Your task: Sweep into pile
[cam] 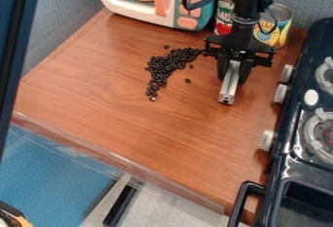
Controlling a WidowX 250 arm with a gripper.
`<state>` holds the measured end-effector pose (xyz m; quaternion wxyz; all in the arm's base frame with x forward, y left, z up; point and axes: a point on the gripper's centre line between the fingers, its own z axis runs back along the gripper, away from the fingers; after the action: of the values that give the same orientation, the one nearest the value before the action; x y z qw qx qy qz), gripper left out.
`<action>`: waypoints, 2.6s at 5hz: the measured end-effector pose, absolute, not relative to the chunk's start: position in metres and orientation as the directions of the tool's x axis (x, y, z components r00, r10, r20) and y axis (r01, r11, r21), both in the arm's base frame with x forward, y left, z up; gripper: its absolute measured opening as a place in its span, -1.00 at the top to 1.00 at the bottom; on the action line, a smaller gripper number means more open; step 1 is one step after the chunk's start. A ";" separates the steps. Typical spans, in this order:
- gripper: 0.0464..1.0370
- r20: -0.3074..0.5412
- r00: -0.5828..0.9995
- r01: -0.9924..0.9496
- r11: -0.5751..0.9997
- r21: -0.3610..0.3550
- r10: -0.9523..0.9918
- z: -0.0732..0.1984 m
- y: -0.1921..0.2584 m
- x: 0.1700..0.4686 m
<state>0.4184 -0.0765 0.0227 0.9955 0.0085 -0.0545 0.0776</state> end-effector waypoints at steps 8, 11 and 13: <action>0.31 0.028 0.715 -0.679 0.703 -0.214 0.699 0.020 -0.048 0.462; 0.31 0.055 0.693 -0.699 0.689 -0.194 0.719 0.011 -0.043 0.454; 0.31 0.050 0.657 -0.733 0.652 -0.194 0.753 0.011 -0.039 0.442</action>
<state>0.4417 -0.0386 0.0114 0.9067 -0.0786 -0.0629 0.4096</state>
